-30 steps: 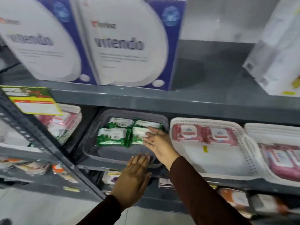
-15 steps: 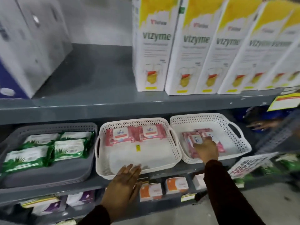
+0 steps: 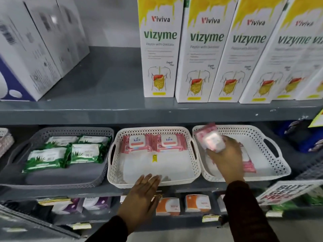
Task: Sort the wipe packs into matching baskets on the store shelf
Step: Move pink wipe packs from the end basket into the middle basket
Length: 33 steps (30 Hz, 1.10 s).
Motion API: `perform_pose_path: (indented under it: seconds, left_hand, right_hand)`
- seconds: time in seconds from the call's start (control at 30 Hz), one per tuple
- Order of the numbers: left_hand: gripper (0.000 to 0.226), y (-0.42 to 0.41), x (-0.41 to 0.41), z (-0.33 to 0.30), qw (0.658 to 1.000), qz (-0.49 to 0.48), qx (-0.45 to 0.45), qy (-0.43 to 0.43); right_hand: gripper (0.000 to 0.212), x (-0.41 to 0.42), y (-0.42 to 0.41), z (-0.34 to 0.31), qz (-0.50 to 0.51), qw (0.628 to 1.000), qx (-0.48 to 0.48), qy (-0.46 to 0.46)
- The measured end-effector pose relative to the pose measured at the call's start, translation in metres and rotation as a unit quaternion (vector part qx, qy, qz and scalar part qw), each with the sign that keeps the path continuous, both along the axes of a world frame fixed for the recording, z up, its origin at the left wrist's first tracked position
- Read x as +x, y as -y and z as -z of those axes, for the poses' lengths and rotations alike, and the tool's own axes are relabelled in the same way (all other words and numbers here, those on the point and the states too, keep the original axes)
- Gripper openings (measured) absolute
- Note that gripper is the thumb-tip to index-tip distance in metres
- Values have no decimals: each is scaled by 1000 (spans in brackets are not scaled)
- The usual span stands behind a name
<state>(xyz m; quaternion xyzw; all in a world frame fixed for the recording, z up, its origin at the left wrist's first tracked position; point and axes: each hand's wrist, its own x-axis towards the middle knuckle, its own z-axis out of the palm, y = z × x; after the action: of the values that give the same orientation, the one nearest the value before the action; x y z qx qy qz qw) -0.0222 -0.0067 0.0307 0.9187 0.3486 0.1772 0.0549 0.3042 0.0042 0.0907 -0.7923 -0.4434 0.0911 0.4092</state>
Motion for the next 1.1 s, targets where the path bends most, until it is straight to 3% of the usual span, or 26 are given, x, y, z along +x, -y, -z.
perform_pose_path:
  seconds: [0.07, 0.13, 0.27, 0.37, 0.43, 0.5, 0.6, 0.67, 0.77, 0.83, 0.97, 1.1]
  left_hand:
    - [51, 1, 4, -1, 1000, 2, 2, 5]
    - [52, 3, 6, -3, 1000, 2, -3, 7]
    - [50, 5, 8, -3, 1000, -4, -7, 11]
    - [51, 6, 9, -6, 1000, -15, -12, -1]
    - [58, 7, 11, -8, 1000, -16, -21, -15]
    - [63, 8, 17, -6, 999, -2, -26, -28]
    - [64, 9, 33, -1, 999, 12, -27, -38]
    - [61, 10, 45, 0, 998, 17, -17, -50]
    - [63, 10, 59, 0, 998, 31, -16, -58]
    - [64, 9, 66, 0, 997, 37, -10, -61]
    - [60, 9, 59, -3, 997, 34, -12, -69]
    - [58, 7, 27, -1, 998, 22, -26, -51]
  right_hand:
    - [58, -29, -14, -21, -158, 986, -14, 47]
    - [69, -61, -34, -27, -246, 958, -42, 140]
    - [76, -93, -63, 6, -277, 914, -168, 245]
    - [85, -91, -71, 23, -271, 910, -211, 233]
    - [88, -89, -68, 21, -279, 920, -180, 206]
    - [73, -80, -58, 17, -238, 951, -97, 174]
    - [34, -40, -36, 16, -61, 986, 28, 156]
    - [29, 0, -20, 17, 68, 984, -21, 162]
    - [57, 51, -5, 21, 192, 956, -208, 70]
    - [69, 71, -1, 24, 195, 945, -262, -17]
    - [56, 84, 0, 30, 204, 946, -250, -29]
    - [52, 67, 2, 17, 192, 978, -74, -44]
